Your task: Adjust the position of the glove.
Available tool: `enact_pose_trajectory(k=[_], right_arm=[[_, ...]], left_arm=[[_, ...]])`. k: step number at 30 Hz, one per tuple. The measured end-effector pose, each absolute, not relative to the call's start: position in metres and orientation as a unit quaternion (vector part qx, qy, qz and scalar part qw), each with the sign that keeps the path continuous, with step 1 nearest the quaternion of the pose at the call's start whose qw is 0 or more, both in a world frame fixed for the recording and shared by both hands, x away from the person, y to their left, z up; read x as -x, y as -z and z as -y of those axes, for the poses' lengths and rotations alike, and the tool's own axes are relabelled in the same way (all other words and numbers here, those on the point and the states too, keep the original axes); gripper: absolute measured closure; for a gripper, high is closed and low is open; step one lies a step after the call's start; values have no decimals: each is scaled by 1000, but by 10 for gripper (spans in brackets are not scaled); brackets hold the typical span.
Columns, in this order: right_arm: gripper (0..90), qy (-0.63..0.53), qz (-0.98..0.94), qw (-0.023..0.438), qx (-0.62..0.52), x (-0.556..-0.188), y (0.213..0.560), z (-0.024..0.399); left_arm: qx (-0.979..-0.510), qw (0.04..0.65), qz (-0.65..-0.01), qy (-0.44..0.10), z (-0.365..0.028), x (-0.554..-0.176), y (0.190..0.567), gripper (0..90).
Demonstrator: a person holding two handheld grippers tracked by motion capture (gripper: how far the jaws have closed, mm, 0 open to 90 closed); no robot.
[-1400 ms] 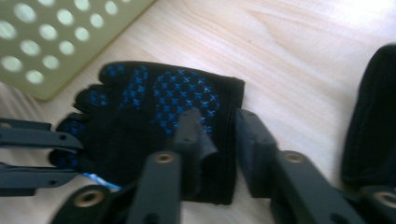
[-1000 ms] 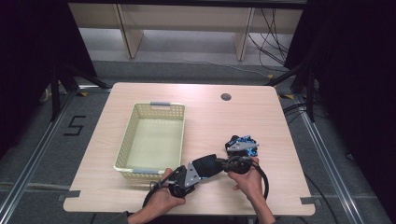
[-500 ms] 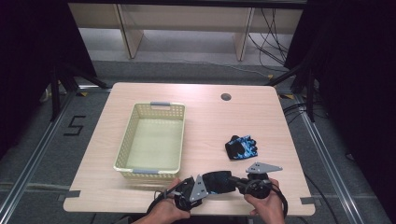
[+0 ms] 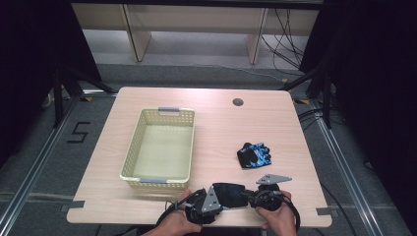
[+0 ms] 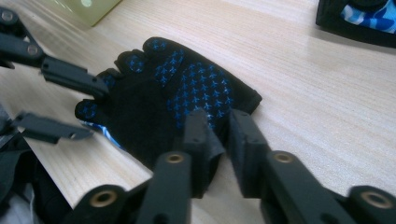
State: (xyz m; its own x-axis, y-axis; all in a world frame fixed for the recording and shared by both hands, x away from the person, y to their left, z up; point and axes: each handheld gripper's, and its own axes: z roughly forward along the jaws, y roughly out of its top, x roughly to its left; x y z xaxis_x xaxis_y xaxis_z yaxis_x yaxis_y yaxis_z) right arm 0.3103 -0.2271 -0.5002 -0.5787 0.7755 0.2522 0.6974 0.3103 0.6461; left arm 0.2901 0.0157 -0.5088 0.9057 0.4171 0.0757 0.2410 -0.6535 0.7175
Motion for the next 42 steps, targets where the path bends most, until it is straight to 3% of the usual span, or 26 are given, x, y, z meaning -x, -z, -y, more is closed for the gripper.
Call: enact_pose_trajectory(k=[2, 5, 8, 12, 16, 31, 42], right_arm=[[646, -381, -798, 58, -464, -312, 500, 227], [577, -405, -783, 66, -468, -314, 486, 239], [601, -426, -769, 86, -468, -318, 478, 245], [810, -450, -753, 106, -468, -326, 466, 248], [899, -431, -771, 146, -446, -349, 462, 247], [900, -386, -786, 166, -453, -441, 470, 209], [897, -332, -803, 129, -477, -446, 494, 216]], left_arm=[[-898, 382, -192, -109, -17, -291, 506, 468], [-894, 387, -202, -96, -23, -290, 501, 328], [-887, 399, -215, -91, -31, -288, 495, 305], [-879, 413, -224, -81, -46, -286, 487, 293], [-868, 429, -242, -62, -62, -282, 484, 256], [-856, 420, -293, -69, -119, -274, 493, 202], [-859, 413, -291, -81, -122, -275, 498, 207]])
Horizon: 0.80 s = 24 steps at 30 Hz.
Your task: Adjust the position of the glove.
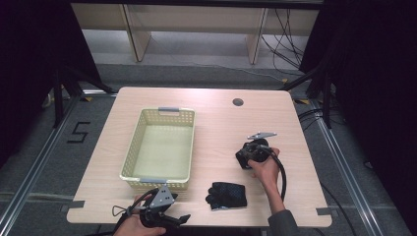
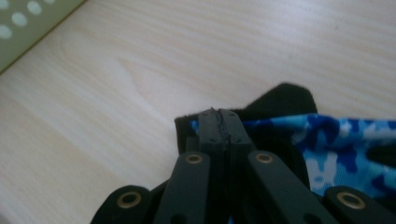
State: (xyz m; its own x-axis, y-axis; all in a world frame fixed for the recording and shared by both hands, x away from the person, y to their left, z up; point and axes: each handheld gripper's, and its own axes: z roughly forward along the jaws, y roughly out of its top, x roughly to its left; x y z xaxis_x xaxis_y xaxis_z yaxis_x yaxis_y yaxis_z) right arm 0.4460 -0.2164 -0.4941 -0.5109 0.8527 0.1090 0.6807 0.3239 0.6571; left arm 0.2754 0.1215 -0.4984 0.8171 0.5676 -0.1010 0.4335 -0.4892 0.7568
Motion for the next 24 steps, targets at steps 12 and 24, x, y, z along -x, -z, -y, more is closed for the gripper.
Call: enact_pose_trajectory(k=[12, 24], right_arm=[[900, -312, -830, 107, -451, -409, 494, 222], [900, -297, -817, 101, -483, -406, 496, 258]], left_arm=[[-867, 402, -285, -78, -121, -273, 500, 217], [-868, 403, -278, -76, -120, -273, 499, 219]])
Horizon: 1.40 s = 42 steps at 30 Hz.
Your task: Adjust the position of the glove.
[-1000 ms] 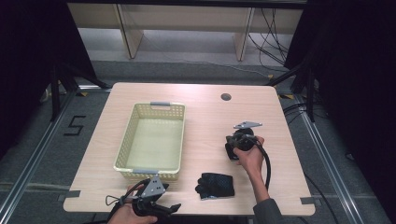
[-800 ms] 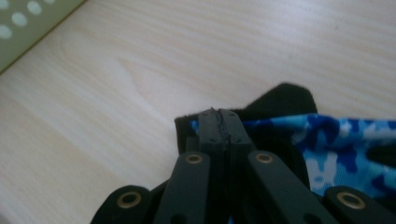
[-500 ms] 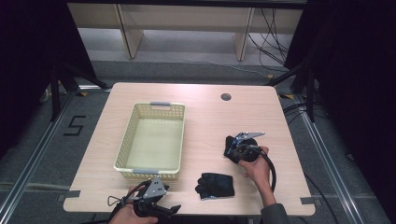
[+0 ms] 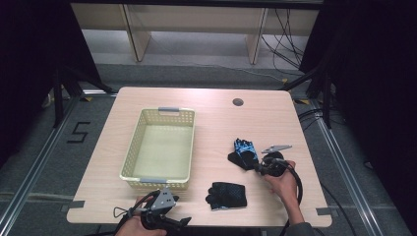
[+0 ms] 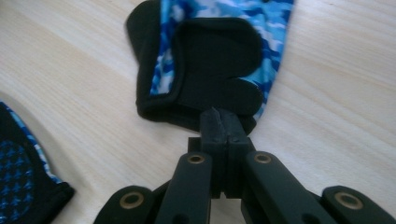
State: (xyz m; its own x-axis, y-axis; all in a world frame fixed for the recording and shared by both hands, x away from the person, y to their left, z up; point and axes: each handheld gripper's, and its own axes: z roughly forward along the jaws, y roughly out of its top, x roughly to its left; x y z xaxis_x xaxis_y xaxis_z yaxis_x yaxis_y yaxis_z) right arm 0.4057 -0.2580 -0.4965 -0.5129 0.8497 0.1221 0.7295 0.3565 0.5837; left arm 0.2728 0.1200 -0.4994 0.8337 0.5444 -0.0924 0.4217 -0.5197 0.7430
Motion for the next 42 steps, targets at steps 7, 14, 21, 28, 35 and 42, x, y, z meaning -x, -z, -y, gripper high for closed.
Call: enact_pose_trajectory(k=[7, 14, 21, 28, 35, 42], right_arm=[[900, -291, -814, 106, -491, -413, 494, 263], [883, -304, -800, 126, -501, -412, 490, 266], [720, -328, -793, 161, -487, -415, 474, 269], [637, -333, -779, 157, -507, -437, 476, 266], [605, -310, -790, 157, -505, -453, 487, 255], [607, -278, -795, 150, -517, -456, 495, 248]], left_arm=[[-871, 401, -273, -78, -120, -273, 499, 220], [-866, 405, -283, -75, -120, -272, 498, 221], [-866, 405, -285, -70, -120, -271, 498, 221], [-864, 405, -291, -74, -120, -271, 499, 221], [-871, 399, -277, -78, -122, -273, 499, 221], [-871, 395, -283, -77, -121, -272, 500, 221]])
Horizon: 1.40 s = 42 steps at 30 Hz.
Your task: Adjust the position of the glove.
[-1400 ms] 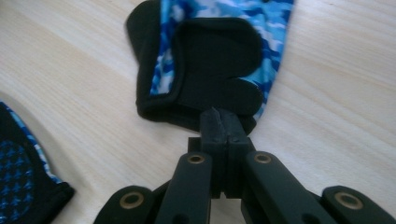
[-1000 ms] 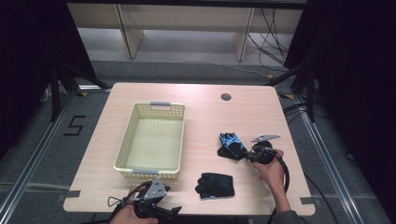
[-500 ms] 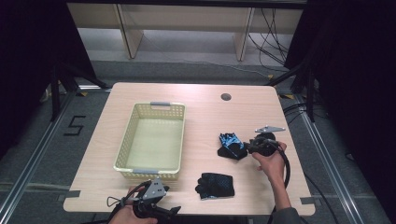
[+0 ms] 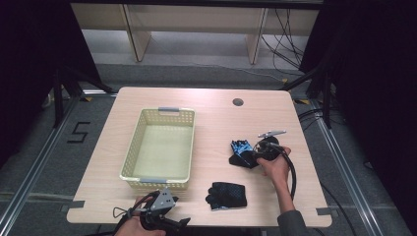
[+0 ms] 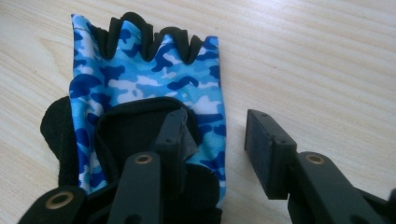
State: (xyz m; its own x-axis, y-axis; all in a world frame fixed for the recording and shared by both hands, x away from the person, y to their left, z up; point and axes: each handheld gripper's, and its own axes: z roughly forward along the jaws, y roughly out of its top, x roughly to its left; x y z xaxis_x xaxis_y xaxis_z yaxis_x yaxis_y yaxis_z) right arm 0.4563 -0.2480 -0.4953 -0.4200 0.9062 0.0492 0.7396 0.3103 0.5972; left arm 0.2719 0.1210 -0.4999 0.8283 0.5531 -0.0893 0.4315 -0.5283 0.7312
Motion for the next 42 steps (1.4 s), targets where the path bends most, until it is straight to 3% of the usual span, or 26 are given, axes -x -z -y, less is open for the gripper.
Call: enact_pose_trajectory(k=[4, 6, 11, 16, 28, 36, 42], right_arm=[[717, -296, -800, 146, -500, -456, 497, 248], [771, -296, -804, 123, -501, -454, 496, 246], [880, -302, -818, 142, -469, -457, 497, 249], [887, -325, -810, 149, -464, -455, 493, 252], [888, -388, -811, 176, -402, -429, 435, 242], [889, -413, -813, 162, -376, -411, 415, 240], [889, -450, -811, 110, -358, -384, 409, 240]], left_arm=[[-873, 396, -275, -75, -120, -272, 501, 221], [-876, 394, -269, -75, -120, -272, 501, 222], [-868, 403, -281, -71, -118, -271, 503, 224], [-871, 397, -281, -72, -120, -272, 502, 226], [-874, 395, -274, -75, -121, -272, 501, 226], [-869, 399, -284, -70, -120, -271, 502, 226], [-870, 397, -282, -74, -121, -272, 501, 227]])
